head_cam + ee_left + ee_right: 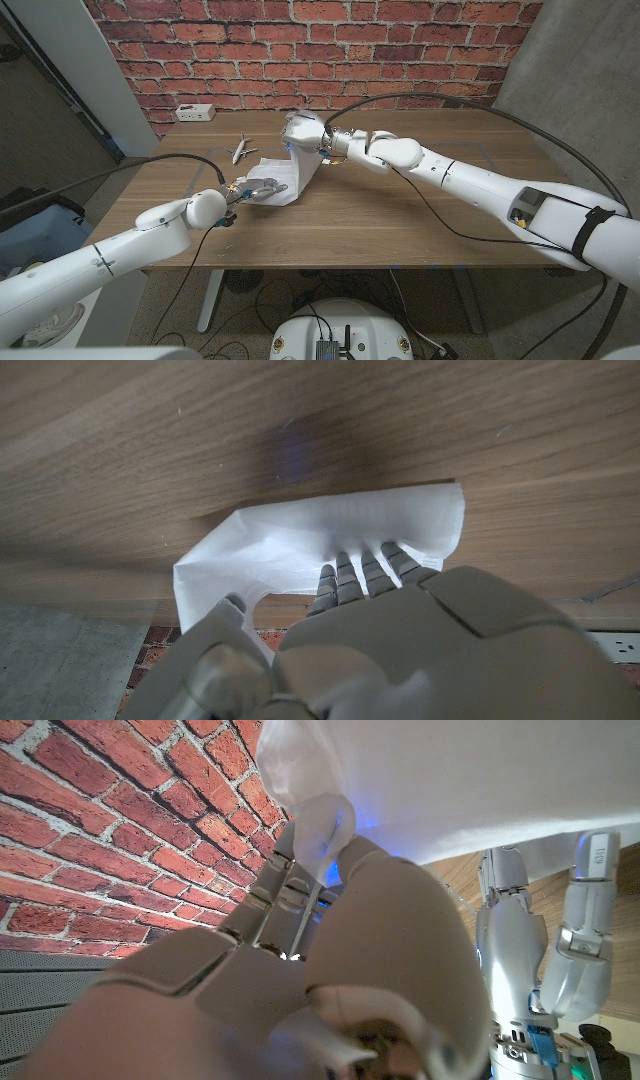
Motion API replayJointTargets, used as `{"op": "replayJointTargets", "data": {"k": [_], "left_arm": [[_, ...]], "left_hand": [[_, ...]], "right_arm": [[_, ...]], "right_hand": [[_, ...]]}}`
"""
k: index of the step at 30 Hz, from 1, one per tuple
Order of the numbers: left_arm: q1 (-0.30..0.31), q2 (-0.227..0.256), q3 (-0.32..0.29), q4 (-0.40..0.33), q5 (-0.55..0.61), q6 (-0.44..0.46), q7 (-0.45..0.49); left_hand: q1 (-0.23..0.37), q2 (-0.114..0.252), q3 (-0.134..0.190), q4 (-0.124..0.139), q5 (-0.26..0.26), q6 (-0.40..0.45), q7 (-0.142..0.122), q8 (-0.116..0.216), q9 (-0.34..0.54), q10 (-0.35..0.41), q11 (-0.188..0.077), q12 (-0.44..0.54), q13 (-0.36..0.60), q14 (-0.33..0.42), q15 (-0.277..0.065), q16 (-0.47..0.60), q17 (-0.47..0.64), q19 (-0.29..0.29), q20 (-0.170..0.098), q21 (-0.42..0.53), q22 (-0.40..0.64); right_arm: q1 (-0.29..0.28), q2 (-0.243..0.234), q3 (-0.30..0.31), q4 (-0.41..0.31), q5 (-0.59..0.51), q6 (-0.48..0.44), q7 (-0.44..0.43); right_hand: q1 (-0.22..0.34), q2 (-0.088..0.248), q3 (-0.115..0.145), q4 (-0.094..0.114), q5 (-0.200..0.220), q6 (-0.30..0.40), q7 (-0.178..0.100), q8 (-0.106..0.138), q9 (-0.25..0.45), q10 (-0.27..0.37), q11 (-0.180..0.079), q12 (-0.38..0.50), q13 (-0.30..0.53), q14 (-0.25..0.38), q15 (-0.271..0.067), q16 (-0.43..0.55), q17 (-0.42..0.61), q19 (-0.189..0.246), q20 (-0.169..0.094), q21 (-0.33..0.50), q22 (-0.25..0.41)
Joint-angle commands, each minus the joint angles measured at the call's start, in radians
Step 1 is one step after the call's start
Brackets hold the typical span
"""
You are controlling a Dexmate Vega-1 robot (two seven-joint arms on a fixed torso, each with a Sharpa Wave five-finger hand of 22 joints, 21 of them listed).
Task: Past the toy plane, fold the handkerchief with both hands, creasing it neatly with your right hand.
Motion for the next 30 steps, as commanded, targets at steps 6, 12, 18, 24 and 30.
{"op": "replayJointTargets", "data": {"k": [6,12,18,24,30], "left_arm": [[0.003,-0.001,-0.004,0.006,-0.003,-0.010,0.015],[0.004,-0.001,-0.006,0.009,-0.006,-0.011,0.018],[0.001,-0.004,-0.005,0.014,-0.007,-0.013,0.016],[-0.001,-0.007,-0.003,0.019,-0.008,-0.013,0.016],[-0.006,-0.010,-0.001,0.024,-0.008,-0.016,0.015]], "left_hand": [[-0.002,-0.011,-0.003,-0.002,0.005,0.005,0.001,0.002,0.003,0.002,-0.003,-0.001,0.002,0.001,-0.002,0.000,0.000,0.011,0.012,-0.001,0.002],[-0.002,-0.011,-0.004,-0.003,0.006,0.005,0.001,0.002,0.003,0.005,-0.001,0.000,0.002,0.001,-0.002,0.000,0.000,0.012,0.012,-0.003,0.002],[-0.001,-0.011,-0.005,-0.003,0.006,0.005,0.001,0.001,0.003,0.006,-0.002,0.000,0.002,0.000,-0.002,0.000,0.000,0.012,0.012,-0.005,0.002],[-0.001,-0.011,-0.006,-0.004,0.007,0.006,0.001,0.001,0.003,0.003,0.001,-0.001,0.002,0.000,-0.002,0.000,0.000,0.013,0.012,-0.007,0.003],[-0.001,-0.010,-0.007,-0.005,0.008,0.006,0.001,0.001,0.003,0.002,-0.001,-0.002,0.002,0.000,-0.002,0.000,0.000,0.013,0.012,-0.009,0.003]], "right_arm": [[0.060,0.056,-0.055,0.067,0.000,0.018,-0.073],[0.080,0.074,-0.079,0.097,-0.004,0.032,-0.100],[0.093,0.092,-0.098,0.125,0.006,0.043,-0.120],[0.100,0.103,-0.108,0.146,0.018,0.043,-0.142],[0.099,0.110,-0.114,0.159,0.025,0.031,-0.176]], "right_hand": [[0.008,-0.002,-0.002,0.001,0.005,0.008,-0.007,-0.009,0.002,0.004,0.002,-0.002,0.004,0.012,-0.134,-0.007,0.007,-0.010,-0.104,0.017,-0.003],[0.008,-0.002,-0.003,0.001,0.005,0.008,-0.007,-0.011,0.003,0.003,0.001,-0.006,0.004,0.013,-0.134,-0.013,0.011,-0.015,-0.104,0.029,-0.006],[0.008,-0.003,-0.005,0.001,0.005,0.008,-0.008,-0.014,0.004,-0.003,-0.008,-0.009,0.009,0.013,-0.134,-0.019,0.016,-0.018,-0.106,0.041,-0.010],[0.007,-0.003,-0.007,0.002,0.006,-0.003,-0.015,-0.022,0.005,-0.012,-0.006,-0.017,0.007,0.007,-0.133,-0.029,0.020,-0.024,-0.109,0.053,-0.013],[-0.008,-0.007,-0.025,0.008,0.002,-0.057,-0.023,-0.057,0.005,-0.073,-0.011,-0.060,-0.003,-0.040,-0.134,-0.063,0.016,-0.043,-0.105,0.085,-0.021]]}}
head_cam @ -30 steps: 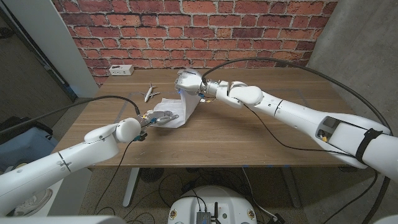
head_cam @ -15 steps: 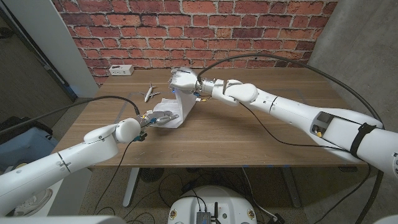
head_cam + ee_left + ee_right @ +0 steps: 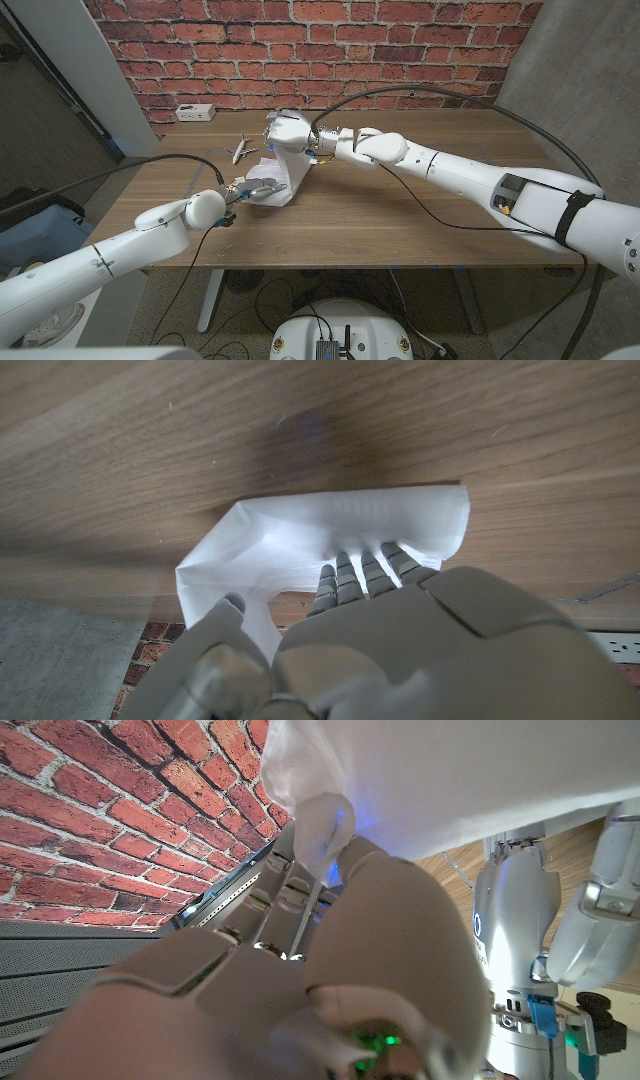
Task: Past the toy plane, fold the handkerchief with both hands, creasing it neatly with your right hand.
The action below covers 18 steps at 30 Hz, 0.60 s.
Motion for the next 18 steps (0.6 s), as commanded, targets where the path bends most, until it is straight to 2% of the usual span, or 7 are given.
{"op": "replayJointTargets", "data": {"k": [1,5,10,12,13,15,18], "left_arm": [[-0.009,-0.006,0.004,0.011,0.000,-0.004,-0.001],[-0.015,-0.009,0.007,0.015,0.000,-0.004,-0.006],[-0.019,-0.012,0.009,0.019,0.002,-0.006,-0.006],[-0.022,-0.013,0.010,0.021,0.003,-0.005,-0.009],[-0.024,-0.014,0.011,0.022,0.004,-0.005,-0.010],[-0.028,-0.015,0.014,0.023,0.006,-0.005,-0.013],[-0.033,-0.018,0.016,0.027,0.009,-0.007,-0.016]], "left_hand": [[-0.001,-0.010,-0.003,-0.001,0.002,0.006,0.001,0.001,0.003,0.003,-0.001,-0.001,0.002,0.000,-0.002,0.000,0.000,0.011,0.010,-0.002,0.002],[-0.001,-0.010,-0.003,-0.001,0.003,0.006,0.001,0.001,0.003,0.003,0.000,-0.001,0.002,0.000,-0.002,0.000,0.000,0.011,0.010,-0.003,0.002],[-0.001,-0.010,-0.004,-0.001,0.003,0.006,0.001,0.001,0.003,0.002,0.000,-0.002,0.002,0.000,-0.001,0.000,0.000,0.012,0.010,-0.004,0.002],[-0.001,-0.010,-0.004,-0.001,0.003,0.006,0.001,0.001,0.003,0.003,-0.001,-0.002,0.002,0.000,-0.002,0.000,0.000,0.012,0.010,-0.005,0.002],[-0.001,-0.009,-0.004,-0.001,0.004,0.006,0.001,0.001,0.003,0.002,0.000,-0.002,0.002,0.000,-0.002,0.000,0.000,0.012,0.010,-0.005,0.002],[-0.001,-0.009,-0.004,-0.002,0.004,0.005,0.001,0.000,0.003,0.002,-0.001,-0.002,0.002,0.000,-0.002,0.000,0.000,0.012,0.010,-0.006,0.002],[-0.001,-0.009,-0.005,-0.002,0.004,0.005,0.001,0.000,0.003,0.004,-0.002,-0.001,0.002,0.000,-0.002,0.000,0.000,0.013,0.010,-0.007,0.002]], "right_arm": [[0.010,0.022,-0.023,0.035,0.015,-0.011,-0.051],[0.009,0.025,-0.026,0.038,0.021,-0.020,-0.052],[0.005,0.032,-0.024,0.058,0.043,-0.015,-0.087],[-0.002,0.034,-0.018,0.069,0.054,-0.019,-0.122],[-0.004,0.033,-0.017,0.068,0.055,-0.024,-0.127],[-0.006,0.032,-0.013,0.067,0.067,-0.023,-0.133],[-0.017,0.032,-0.006,0.067,0.074,-0.042,-0.158]], "right_hand": [[-0.012,-0.005,-0.020,0.007,0.001,-0.047,-0.006,-0.029,0.005,-0.051,-0.014,-0.037,-0.008,-0.040,-0.133,-0.025,-0.007,-0.016,-0.109,0.028,-0.005],[-0.023,0.000,-0.033,0.011,0.000,-0.081,-0.022,-0.050,0.004,-0.084,-0.016,-0.063,-0.014,-0.070,-0.132,-0.041,-0.012,-0.025,-0.099,0.042,-0.012],[-0.046,0.009,-0.044,0.023,-0.003,-0.128,-0.023,-0.074,0.002,-0.125,-0.011,-0.095,-0.021,-0.093,-0.131,-0.054,-0.018,-0.024,-0.091,0.055,-0.021],[-0.104,0.015,-0.055,0.052,-0.011,-0.172,-0.027,-0.090,-0.003,-0.168,-0.025,-0.127,-0.029,-0.106,-0.129,-0.084,-0.043,-0.024,-0.079,0.059,-0.029],[-0.115,0.017,-0.054,0.057,-0.011,-0.184,-0.030,-0.094,-0.004,-0.182,-0.025,-0.135,-0.031,-0.108,-0.128,-0.092,-0.050,-0.025,-0.077,0.059,-0.030],[-0.228,0.001,-0.087,0.112,-0.025,-0.260,-0.046,-0.109,-0.010,-0.239,-0.017,-0.168,-0.040,-0.120,-0.109,-0.127,-0.081,-0.022,-0.052,0.059,-0.033],[-0.327,-0.014,-0.112,0.153,-0.032,-0.361,-0.057,-0.118,-0.019,-0.329,-0.017,-0.200,-0.050,-0.148,-0.104,-0.162,-0.096,-0.018,-0.031,0.053,-0.035]]}}
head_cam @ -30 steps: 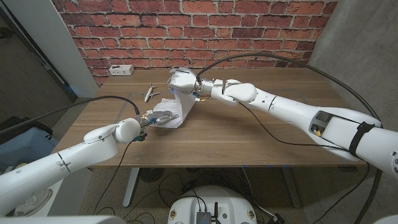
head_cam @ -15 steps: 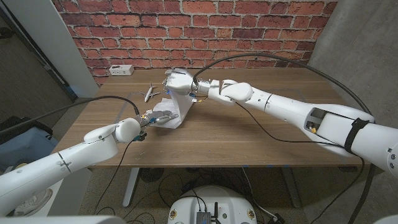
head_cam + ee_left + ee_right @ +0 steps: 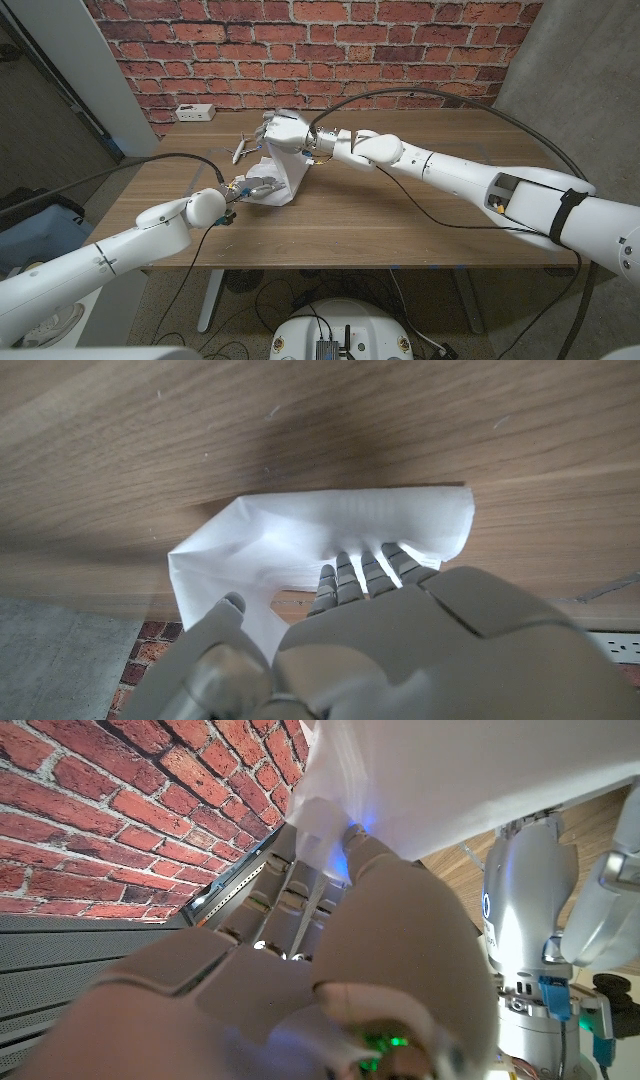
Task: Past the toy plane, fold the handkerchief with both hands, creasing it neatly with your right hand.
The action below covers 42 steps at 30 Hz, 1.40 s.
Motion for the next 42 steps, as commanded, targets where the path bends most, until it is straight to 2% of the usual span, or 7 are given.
{"op": "replayJointTargets", "data": {"k": [1,4,10,13,19,31,42], "left_arm": [[-0.018,-0.009,0.010,0.012,0.010,-0.004,-0.012],[-0.023,-0.011,0.012,0.014,0.013,-0.003,-0.015],[-0.029,-0.013,0.015,0.014,0.019,-0.003,-0.018],[-0.028,-0.011,0.012,0.008,0.022,-0.002,-0.015],[-0.011,0.006,-0.008,-0.032,0.032,0.014,0.009],[0.020,0.056,-0.025,-0.173,0.107,0.094,0.018],[0.102,0.104,-0.073,-0.289,0.134,0.121,0.062]], "left_hand": [[-0.001,-0.009,-0.005,-0.002,0.004,0.006,0.001,0.001,0.003,0.003,0.000,-0.001,0.002,0.000,-0.002,0.000,0.000,0.013,0.010,-0.003,0.004],[-0.001,-0.008,-0.005,-0.002,0.004,0.005,0.001,0.000,0.003,0.003,0.000,-0.002,0.002,0.001,-0.001,0.000,0.000,0.014,0.008,-0.004,0.004],[0.000,-0.008,-0.006,-0.003,0.005,0.004,0.001,0.000,0.003,0.002,-0.002,-0.002,0.002,0.001,-0.002,0.000,0.000,0.014,0.009,-0.006,0.004],[0.000,-0.008,-0.006,-0.003,0.005,0.004,0.001,0.000,0.003,0.002,-0.001,-0.002,0.002,0.001,-0.002,0.000,0.000,0.014,0.009,-0.007,0.004],[0.000,-0.007,-0.007,-0.004,0.005,0.006,0.000,0.001,0.003,0.004,-0.002,-0.001,0.002,0.001,-0.003,0.000,0.000,0.016,0.010,-0.008,0.004],[0.004,-0.001,-0.006,-0.006,0.007,0.012,-0.004,0.003,0.003,0.007,-0.004,-0.001,0.001,0.003,-0.004,0.000,0.000,0.016,0.021,-0.013,0.004],[0.008,0.003,-0.006,-0.009,0.008,0.043,-0.013,0.011,0.002,0.025,-0.012,0.005,0.001,0.022,-0.012,0.005,0.000,0.024,0.038,-0.018,0.004]], "right_arm": [[-0.025,0.005,0.017,0.016,0.041,-0.031,-0.077],[-0.038,0.006,0.036,0.015,0.082,-0.029,-0.077],[-0.076,0.014,0.089,0.014,0.190,-0.025,-0.080],[-0.084,0.015,0.105,0.014,0.217,-0.029,-0.070],[-0.088,0.008,0.109,0.008,0.218,-0.046,-0.064],[-0.095,-0.002,0.119,-0.001,0.214,-0.070,-0.081],[-0.113,-0.029,0.130,-0.055,0.204,-0.093,-0.062]], "right_hand": [[-0.138,-0.025,-0.038,0.059,-0.010,-0.130,-0.017,-0.009,-0.009,-0.106,0.000,-0.033,-0.012,-0.045,-0.134,-0.047,-0.019,-0.001,-0.014,-0.006,-0.001],[-0.241,-0.028,-0.069,0.108,-0.008,-0.196,-0.018,-0.005,-0.015,-0.142,0.007,-0.029,-0.020,-0.072,-0.128,-0.065,-0.017,-0.005,0.003,-0.019,-0.001],[-0.326,-0.012,-0.088,0.153,-0.005,-0.253,-0.007,-0.004,-0.020,-0.157,0.019,-0.024,-0.027,-0.085,-0.124,-0.072,-0.008,-0.009,0.010,-0.032,-0.001],[-0.346,-0.005,-0.091,0.164,-0.005,-0.260,0.004,-0.001,-0.021,-0.158,0.027,-0.022,-0.029,-0.089,-0.124,-0.073,-0.005,-0.009,0.014,-0.036,0.000],[-0.363,0.000,-0.091,0.171,-0.005,-0.264,0.012,0.002,-0.022,-0.157,0.042,-0.020,-0.031,-0.095,-0.124,-0.076,-0.003,-0.010,0.021,-0.040,-0.001],[-0.365,0.001,-0.086,0.168,-0.003,-0.266,0.017,0.006,-0.024,-0.154,0.043,-0.017,-0.034,-0.094,-0.124,-0.080,-0.006,-0.008,0.022,-0.044,-0.001],[-0.364,-0.001,-0.080,0.162,-0.003,-0.262,0.018,0.010,-0.026,-0.149,0.043,-0.015,-0.036,-0.091,-0.126,-0.084,-0.009,-0.007,0.022,-0.047,-0.001]]}}
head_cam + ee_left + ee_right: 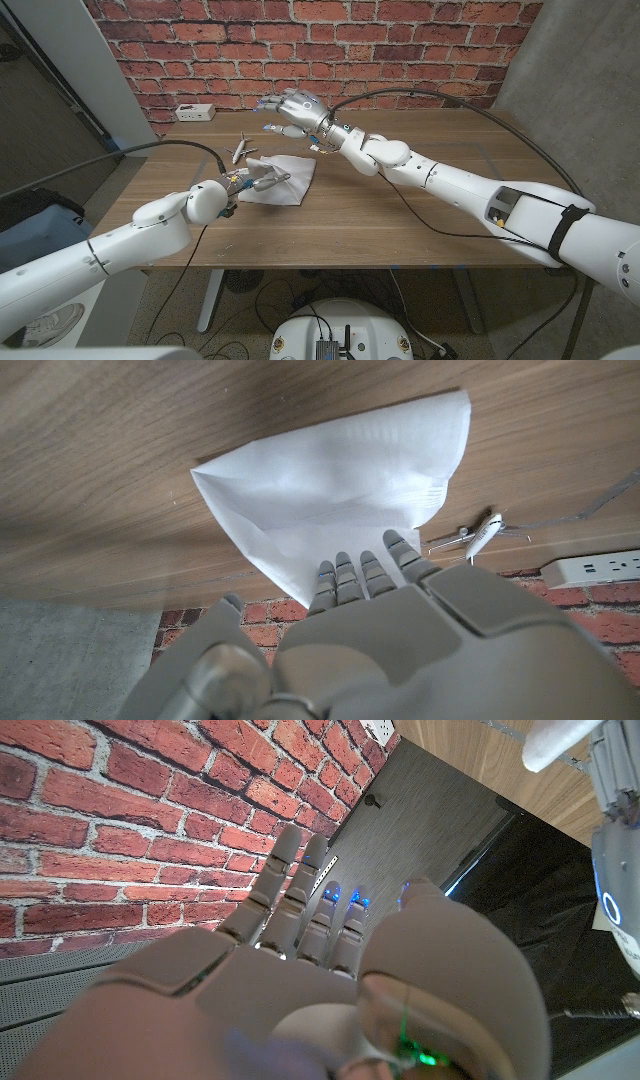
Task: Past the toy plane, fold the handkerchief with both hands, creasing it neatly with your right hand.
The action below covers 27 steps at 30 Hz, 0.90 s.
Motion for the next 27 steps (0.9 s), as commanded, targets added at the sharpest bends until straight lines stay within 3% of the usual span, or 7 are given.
{"op": "replayJointTargets", "data": {"k": [1,15,27], "left_arm": [[0.079,0.052,-0.050,-0.126,0.036,0.038,0.044],[0.215,0.120,-0.147,-0.236,0.049,0.040,0.146],[0.287,0.137,-0.209,-0.252,0.031,0.017,0.193]], "left_hand": [[0.008,0.003,-0.002,-0.005,0.009,0.018,0.000,0.007,0.002,0.018,-0.004,0.007,0.001,0.012,0.000,0.006,0.000,0.004,0.011,-0.003,0.002],[0.011,0.004,-0.003,-0.008,0.009,0.049,-0.010,0.012,0.002,0.040,-0.005,0.012,0.001,0.033,-0.003,0.009,-0.001,0.014,0.024,-0.007,0.002],[0.013,0.004,-0.004,-0.010,0.009,0.054,-0.014,0.010,0.002,0.045,-0.004,0.012,0.001,0.039,-0.006,0.008,0.000,0.020,0.026,-0.009,0.002]], "right_arm": [[-0.022,-0.025,0.016,-0.052,-0.008,-0.030,0.012],[-0.063,-0.058,0.038,-0.149,-0.044,-0.074,0.052],[-0.106,-0.073,0.069,-0.213,-0.053,-0.111,0.083]], "right_hand": [[-0.007,-0.001,0.009,0.000,0.005,0.003,0.005,0.007,0.001,0.010,0.002,0.007,0.001,0.003,-0.140,-0.003,-0.001,0.006,0.002,-0.005,0.001],[-0.010,-0.002,0.013,-0.004,0.006,0.001,0.007,0.009,0.000,0.012,0.002,0.008,-0.002,0.003,-0.140,-0.007,-0.002,0.007,0.002,-0.009,0.001],[-0.013,-0.003,0.017,-0.007,0.006,-0.001,0.008,0.009,-0.001,0.011,0.004,0.008,-0.004,0.002,-0.140,-0.008,-0.002,0.009,0.002,-0.012,0.001]]}}
